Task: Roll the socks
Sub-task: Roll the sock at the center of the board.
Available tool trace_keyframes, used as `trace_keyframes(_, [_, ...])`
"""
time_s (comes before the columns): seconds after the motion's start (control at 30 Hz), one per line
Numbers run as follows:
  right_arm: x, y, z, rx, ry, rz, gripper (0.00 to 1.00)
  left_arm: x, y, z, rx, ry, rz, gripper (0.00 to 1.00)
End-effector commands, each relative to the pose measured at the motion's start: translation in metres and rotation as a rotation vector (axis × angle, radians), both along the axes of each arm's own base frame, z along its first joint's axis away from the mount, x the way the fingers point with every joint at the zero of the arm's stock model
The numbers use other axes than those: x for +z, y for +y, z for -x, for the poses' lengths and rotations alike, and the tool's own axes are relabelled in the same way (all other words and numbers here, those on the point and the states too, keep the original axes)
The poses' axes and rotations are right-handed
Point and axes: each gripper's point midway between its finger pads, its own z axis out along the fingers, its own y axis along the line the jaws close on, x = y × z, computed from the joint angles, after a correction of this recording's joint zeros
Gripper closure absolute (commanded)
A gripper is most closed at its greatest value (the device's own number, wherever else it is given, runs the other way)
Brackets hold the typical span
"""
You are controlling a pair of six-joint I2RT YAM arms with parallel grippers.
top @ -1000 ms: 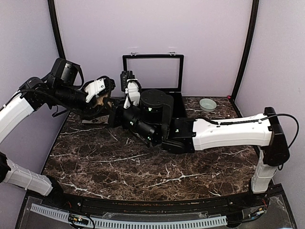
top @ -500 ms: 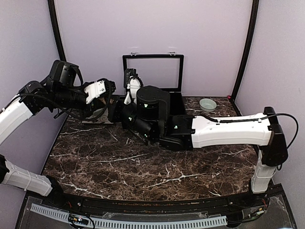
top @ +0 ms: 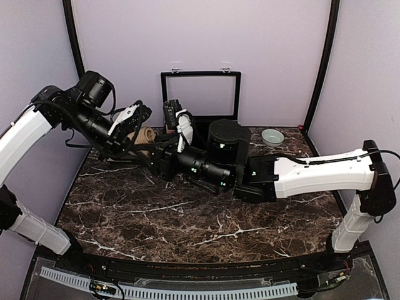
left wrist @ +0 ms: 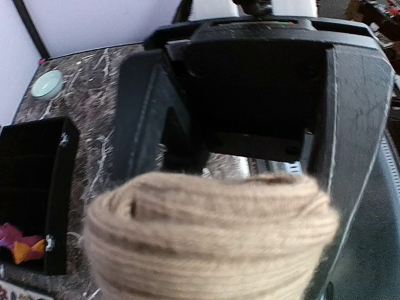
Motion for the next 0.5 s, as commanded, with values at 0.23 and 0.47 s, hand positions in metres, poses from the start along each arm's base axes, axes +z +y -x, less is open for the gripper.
trace_keyframes(0.23, [0.045, -0.004, 0.055, 0.334, -0.266, 0.075, 0.66, 0.053, -0.005, 0.093, -0.348, 0.427, 0.245, 0.99])
trace_keyframes(0.47, [0.059, -0.014, 0.048, 0.357, -0.313, 0.054, 0.53, 0.063, -0.004, 0.109, -0.386, 0.497, 0.286, 0.99])
